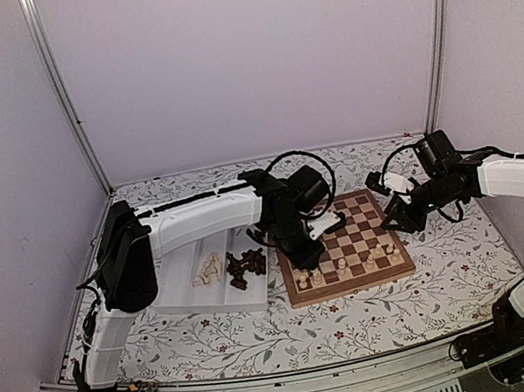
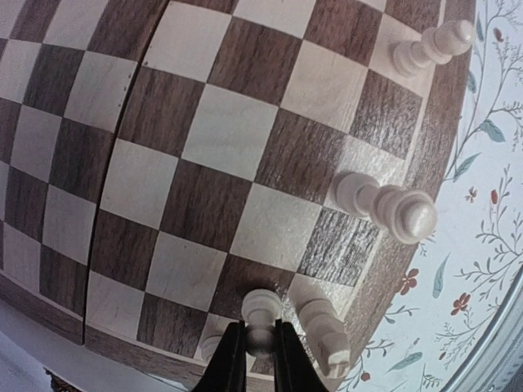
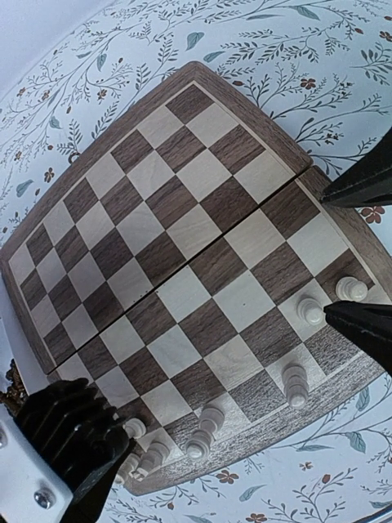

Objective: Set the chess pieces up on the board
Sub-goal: Place the chess piece on the chessboard.

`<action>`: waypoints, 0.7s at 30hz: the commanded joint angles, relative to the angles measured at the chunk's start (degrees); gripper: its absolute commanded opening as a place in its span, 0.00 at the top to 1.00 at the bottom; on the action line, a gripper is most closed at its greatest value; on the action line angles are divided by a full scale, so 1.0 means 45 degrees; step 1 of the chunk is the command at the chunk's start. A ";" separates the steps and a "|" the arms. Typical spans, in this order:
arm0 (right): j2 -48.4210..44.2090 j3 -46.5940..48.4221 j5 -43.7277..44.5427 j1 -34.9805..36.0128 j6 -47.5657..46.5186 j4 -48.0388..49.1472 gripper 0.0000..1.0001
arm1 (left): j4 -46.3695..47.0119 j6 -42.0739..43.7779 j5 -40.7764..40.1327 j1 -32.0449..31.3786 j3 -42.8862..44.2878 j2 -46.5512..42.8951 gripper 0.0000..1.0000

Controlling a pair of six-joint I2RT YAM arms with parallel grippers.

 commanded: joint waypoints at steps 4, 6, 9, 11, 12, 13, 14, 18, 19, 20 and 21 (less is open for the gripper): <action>-0.0214 -0.0176 0.0012 -0.0071 0.0059 0.0157 0.58 | -0.0241 0.0069 0.0100 -0.0257 0.0349 0.0329 0.82; -0.0205 -0.0176 0.0002 -0.0075 0.0059 0.0160 0.58 | -0.0224 0.0053 -0.0001 -0.0252 0.0386 0.0341 0.79; -0.0210 -0.0176 -0.0018 -0.0075 0.0078 0.0160 0.58 | -0.0122 0.0028 -0.0201 -0.0260 0.0443 0.0262 0.76; -0.0205 -0.0176 -0.0038 -0.0063 0.0078 0.0159 0.58 | -0.0030 0.0053 -0.0304 -0.0262 0.0466 0.0136 0.75; -0.0198 -0.0176 -0.0037 -0.0063 0.0078 0.0160 0.58 | 0.0020 0.0046 -0.0358 -0.0258 0.0470 0.0044 0.73; -0.0195 -0.0176 -0.0052 -0.0068 0.0078 0.0148 0.58 | 0.0077 0.0037 -0.0387 -0.0251 0.0471 -0.0053 0.71; -0.0185 -0.0161 -0.0071 -0.0063 0.0093 0.0159 0.58 | 0.0131 0.0034 -0.0418 -0.0257 0.0468 -0.0185 0.70; -0.0175 -0.0138 -0.0168 -0.0066 0.0134 0.0141 0.58 | 0.0232 0.0093 -0.0568 -0.0233 0.0320 -0.1118 0.65; -0.0175 -0.0137 -0.0190 -0.0078 0.0136 0.0126 0.58 | 0.0275 0.0112 -0.0685 -0.0206 0.0203 -0.1480 0.64; -0.0175 -0.0137 -0.0220 -0.0082 0.0137 0.0132 0.58 | 0.0346 0.0073 -0.0802 -0.0151 -0.0031 -0.1896 0.64; -0.0185 -0.0119 -0.0246 -0.0070 0.0137 0.0113 0.58 | 0.0506 0.0007 -0.0977 -0.0086 -0.0341 -0.2339 0.63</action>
